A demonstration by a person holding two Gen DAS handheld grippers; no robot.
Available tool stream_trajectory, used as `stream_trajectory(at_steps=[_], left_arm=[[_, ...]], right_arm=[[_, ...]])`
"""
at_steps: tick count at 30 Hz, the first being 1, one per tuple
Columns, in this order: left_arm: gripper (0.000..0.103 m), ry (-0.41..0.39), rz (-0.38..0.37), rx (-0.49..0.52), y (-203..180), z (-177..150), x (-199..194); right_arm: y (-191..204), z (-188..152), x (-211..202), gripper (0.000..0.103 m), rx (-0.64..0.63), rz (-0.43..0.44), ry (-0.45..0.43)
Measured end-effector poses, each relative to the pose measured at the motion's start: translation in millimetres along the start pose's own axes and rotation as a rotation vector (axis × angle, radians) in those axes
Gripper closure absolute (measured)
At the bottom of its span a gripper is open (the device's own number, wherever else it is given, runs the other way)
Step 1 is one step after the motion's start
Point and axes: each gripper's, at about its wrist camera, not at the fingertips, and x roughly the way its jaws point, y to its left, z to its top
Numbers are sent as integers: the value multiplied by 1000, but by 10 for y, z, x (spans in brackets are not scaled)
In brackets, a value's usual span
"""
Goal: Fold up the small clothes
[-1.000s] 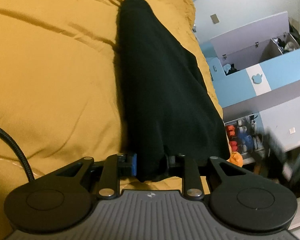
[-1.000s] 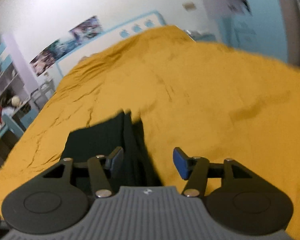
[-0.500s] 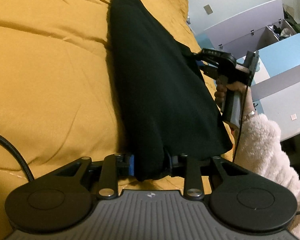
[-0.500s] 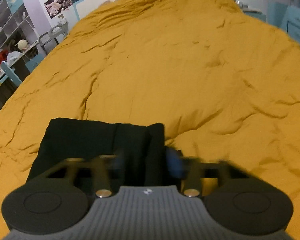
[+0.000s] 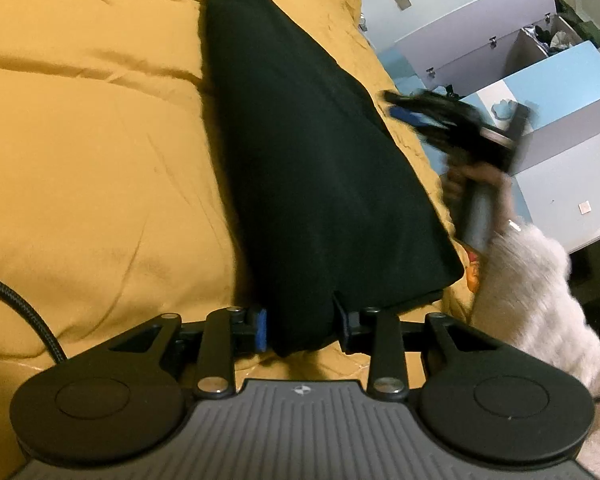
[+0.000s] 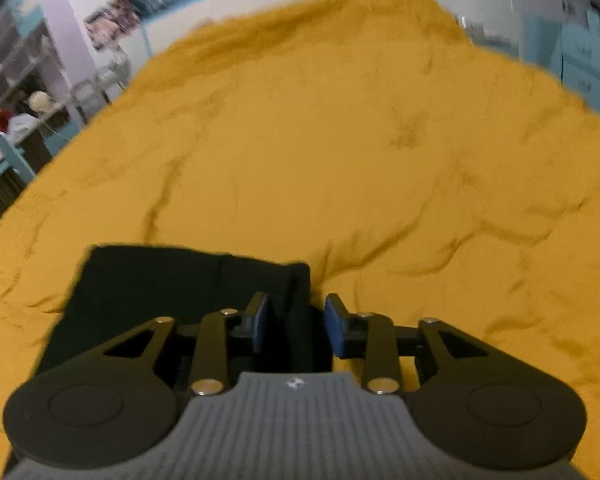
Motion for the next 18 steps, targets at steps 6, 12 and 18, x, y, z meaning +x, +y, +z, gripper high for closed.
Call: stream_trajectory(at_steps=[6,12,18], left_arm=[[63,-2,23,-8,-56,-13,13],[62,0,37,-17,-74,-11,-13],[59,-8,80,18,-191,-41,-23]], right_arm=[[436,-497,-1123,74,-154,93,-21],[493,-1294,-1479,75,-203,62,53],[335,-1681,-1450,77,-180,9,54]])
